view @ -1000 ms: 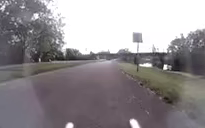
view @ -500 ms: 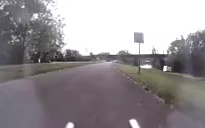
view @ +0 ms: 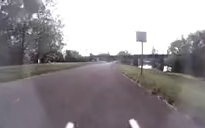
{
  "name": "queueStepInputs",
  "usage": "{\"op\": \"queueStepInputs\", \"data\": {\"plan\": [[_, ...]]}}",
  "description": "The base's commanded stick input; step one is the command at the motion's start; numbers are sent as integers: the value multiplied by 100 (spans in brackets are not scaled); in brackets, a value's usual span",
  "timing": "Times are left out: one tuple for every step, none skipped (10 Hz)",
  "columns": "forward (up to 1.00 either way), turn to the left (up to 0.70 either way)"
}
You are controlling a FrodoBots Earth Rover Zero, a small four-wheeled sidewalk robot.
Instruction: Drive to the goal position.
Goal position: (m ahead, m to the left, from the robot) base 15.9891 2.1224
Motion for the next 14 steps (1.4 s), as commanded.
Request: {"op": "queueStepInputs", "data": {"plan": [[70,0],[70,0],[70,0],[70,0],[70,0],[70,0],[70,0],[70,0],[70,0],[70,0],[70,0],[70,0],[70,0],[70,0]]}}
